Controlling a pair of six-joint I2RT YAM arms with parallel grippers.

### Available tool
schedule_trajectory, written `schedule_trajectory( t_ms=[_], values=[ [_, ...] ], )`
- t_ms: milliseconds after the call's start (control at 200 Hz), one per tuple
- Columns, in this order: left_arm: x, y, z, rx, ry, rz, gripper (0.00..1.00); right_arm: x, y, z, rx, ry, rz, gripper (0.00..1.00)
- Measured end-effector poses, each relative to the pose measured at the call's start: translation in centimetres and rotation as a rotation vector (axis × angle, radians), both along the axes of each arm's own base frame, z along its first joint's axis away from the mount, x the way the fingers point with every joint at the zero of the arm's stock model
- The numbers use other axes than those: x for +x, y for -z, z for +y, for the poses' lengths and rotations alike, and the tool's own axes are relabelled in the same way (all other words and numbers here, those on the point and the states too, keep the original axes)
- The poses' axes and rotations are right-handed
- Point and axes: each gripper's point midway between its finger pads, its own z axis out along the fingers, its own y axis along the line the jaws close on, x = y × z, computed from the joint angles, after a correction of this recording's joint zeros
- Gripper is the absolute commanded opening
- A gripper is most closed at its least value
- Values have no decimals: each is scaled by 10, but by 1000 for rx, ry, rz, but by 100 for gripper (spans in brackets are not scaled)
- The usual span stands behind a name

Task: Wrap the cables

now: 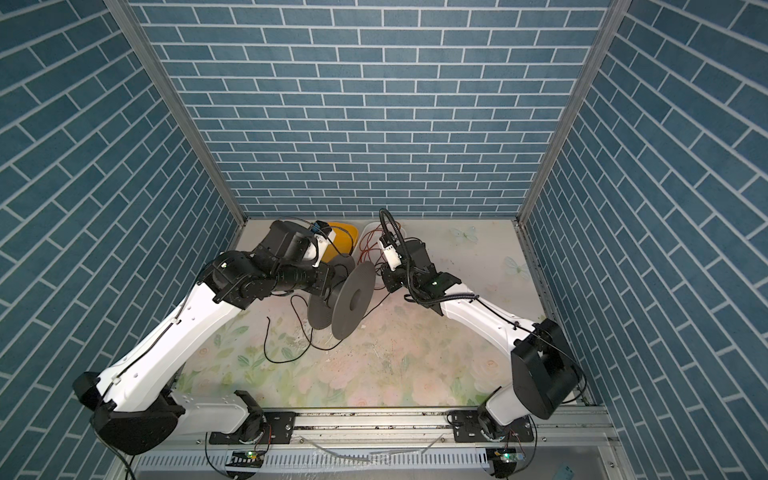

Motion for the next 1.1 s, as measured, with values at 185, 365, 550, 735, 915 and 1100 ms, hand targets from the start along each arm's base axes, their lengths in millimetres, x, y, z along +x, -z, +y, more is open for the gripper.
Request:
schedule_trajectory(
  t_ms=[185, 365, 550, 735, 915, 1100],
  values=[
    [-1, -23, 6, -45, 5, -21, 0, -4, 33, -10, 61, -11, 125, 47],
    [-3, -46, 7, -74, 24, -49, 0, -28, 61, -19, 85, -42, 212, 50],
    [-7, -56, 2, -94, 60, -49, 0, -44, 53, -24, 152, -77, 213, 53],
    [-10, -57, -3, -108, 89, -31, 0, -49, 38, -17, 230, -131, 170, 56],
    [-17, -62, -6, -130, 119, -18, 0, -51, 24, -5, 297, -204, 125, 58],
    [-20, -72, -7, -149, 130, -32, 0, -48, 32, 3, 309, -232, 136, 59]
  ],
)
